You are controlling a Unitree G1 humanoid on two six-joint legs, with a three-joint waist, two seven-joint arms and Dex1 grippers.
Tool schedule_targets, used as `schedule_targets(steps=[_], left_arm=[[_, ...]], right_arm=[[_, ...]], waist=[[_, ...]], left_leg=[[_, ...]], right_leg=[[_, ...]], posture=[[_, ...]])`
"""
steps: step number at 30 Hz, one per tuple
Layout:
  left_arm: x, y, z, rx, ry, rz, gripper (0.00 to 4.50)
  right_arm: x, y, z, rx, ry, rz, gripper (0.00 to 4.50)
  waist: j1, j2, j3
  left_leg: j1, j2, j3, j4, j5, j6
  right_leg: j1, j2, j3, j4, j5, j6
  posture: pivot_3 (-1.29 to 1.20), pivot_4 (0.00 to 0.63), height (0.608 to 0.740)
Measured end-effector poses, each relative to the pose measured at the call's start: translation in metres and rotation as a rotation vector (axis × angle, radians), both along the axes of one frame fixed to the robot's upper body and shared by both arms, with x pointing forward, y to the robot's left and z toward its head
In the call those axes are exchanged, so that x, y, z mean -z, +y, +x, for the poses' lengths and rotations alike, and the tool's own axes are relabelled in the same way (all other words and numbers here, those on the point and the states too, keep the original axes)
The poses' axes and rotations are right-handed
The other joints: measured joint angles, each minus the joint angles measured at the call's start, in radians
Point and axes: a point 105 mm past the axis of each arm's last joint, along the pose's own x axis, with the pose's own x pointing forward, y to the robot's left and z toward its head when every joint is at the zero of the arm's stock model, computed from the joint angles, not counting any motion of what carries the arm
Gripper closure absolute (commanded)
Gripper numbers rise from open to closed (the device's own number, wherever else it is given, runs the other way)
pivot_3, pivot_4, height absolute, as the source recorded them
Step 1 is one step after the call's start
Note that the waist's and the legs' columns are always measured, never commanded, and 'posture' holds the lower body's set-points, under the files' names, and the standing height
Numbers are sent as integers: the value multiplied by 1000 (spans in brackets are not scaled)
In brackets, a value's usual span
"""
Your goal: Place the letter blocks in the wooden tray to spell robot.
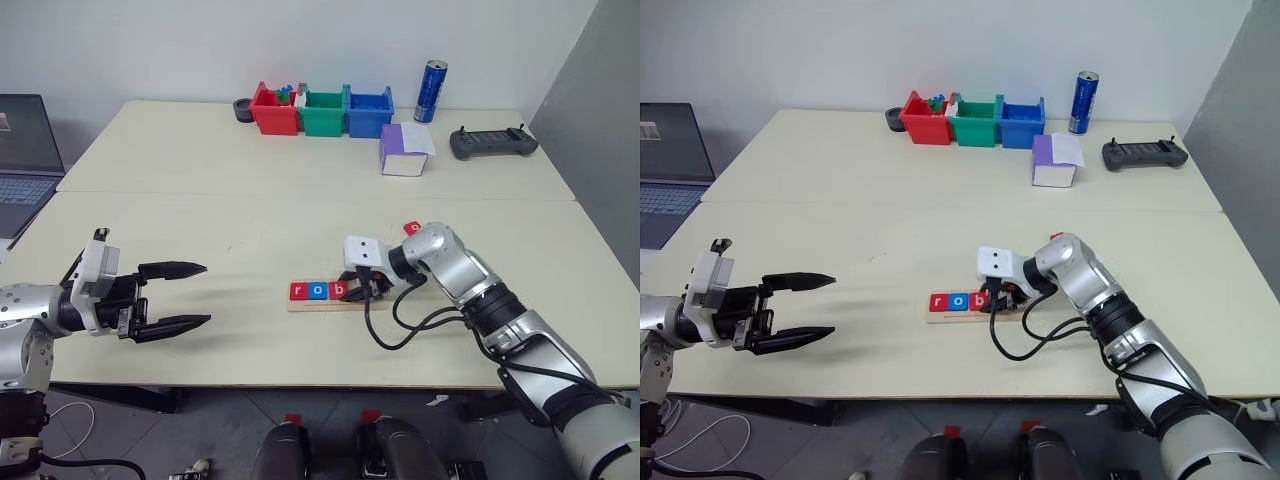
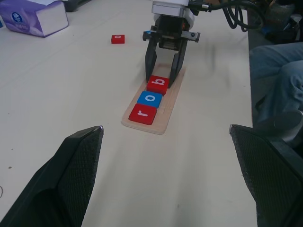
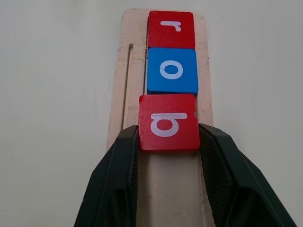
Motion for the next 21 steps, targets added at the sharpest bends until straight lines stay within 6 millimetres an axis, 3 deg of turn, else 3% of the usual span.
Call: schedule_targets(steps=[21], left_arm=[[0, 0, 0, 0, 2, 0, 0]], right_arm=[[0, 4, 1, 2, 4, 5, 3051]], waist=[[0, 0, 0]], left_leg=[[0, 0, 0, 0, 0, 0]], right_leg=[[0, 0, 0, 0, 0, 0]], posture=[[0, 150, 740]])
